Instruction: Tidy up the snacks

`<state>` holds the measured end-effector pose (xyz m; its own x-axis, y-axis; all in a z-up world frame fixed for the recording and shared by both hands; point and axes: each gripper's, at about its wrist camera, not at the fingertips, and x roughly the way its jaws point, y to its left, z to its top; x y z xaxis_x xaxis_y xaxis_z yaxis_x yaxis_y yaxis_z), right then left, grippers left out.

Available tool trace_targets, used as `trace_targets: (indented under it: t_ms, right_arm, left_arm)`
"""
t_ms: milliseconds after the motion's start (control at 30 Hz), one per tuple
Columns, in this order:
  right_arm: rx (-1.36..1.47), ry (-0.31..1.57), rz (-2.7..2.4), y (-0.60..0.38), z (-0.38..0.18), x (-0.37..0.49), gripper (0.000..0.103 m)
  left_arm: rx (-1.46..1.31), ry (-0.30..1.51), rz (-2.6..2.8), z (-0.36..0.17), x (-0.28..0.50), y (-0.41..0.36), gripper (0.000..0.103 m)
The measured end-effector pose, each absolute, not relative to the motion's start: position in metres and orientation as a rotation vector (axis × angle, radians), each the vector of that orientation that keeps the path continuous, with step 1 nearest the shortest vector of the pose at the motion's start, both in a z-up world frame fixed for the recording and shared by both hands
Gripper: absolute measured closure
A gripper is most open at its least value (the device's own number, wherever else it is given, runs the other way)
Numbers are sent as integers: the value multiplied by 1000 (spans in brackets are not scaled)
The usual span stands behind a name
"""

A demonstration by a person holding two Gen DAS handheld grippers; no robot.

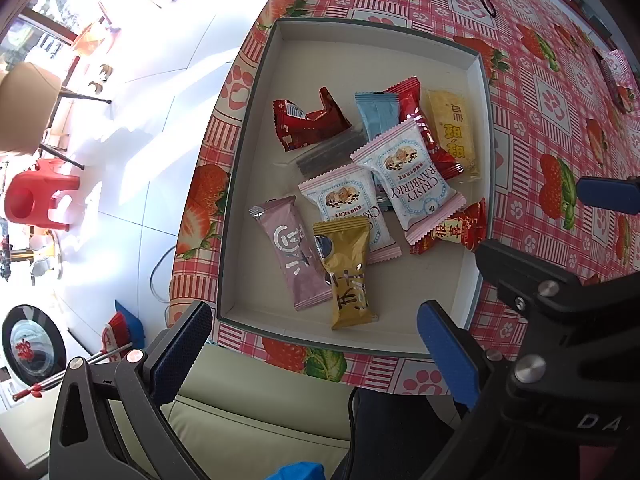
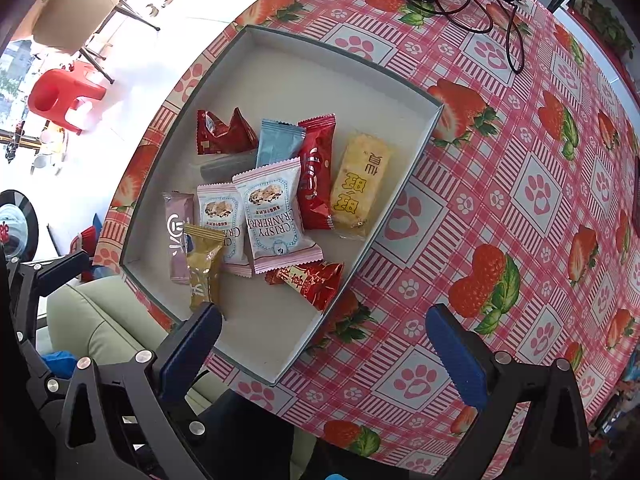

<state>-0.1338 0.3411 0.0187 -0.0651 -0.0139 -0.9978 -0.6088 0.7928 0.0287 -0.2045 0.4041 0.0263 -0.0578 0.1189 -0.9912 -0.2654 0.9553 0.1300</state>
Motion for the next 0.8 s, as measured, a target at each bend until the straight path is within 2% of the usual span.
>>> trace_targets:
  t_ms: [800]
  right_arm:
    - [-514, 1578, 525, 340, 17, -133, 0]
  left_arm:
    - [-117, 1614, 318, 23, -202, 407, 0]
